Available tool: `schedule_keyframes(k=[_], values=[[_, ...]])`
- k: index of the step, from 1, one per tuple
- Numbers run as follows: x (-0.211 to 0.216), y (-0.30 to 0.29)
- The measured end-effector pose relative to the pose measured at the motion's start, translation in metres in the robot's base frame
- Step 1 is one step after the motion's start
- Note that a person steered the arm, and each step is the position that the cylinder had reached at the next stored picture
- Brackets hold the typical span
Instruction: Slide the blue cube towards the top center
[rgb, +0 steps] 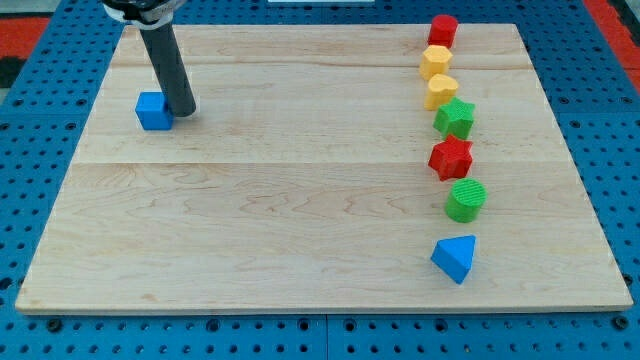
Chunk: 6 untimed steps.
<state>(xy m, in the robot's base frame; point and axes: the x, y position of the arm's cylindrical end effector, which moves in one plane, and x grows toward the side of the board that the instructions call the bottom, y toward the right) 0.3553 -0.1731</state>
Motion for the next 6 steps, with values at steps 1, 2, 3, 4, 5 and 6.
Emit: schedule_keyframes(k=[1,2,3,4,5,6], values=[[0.005,0.0],[0.044,-0.008],[0.072,-0.058],[0.036,-0.065],[0.016,-0.038],[-0.009,0.023]])
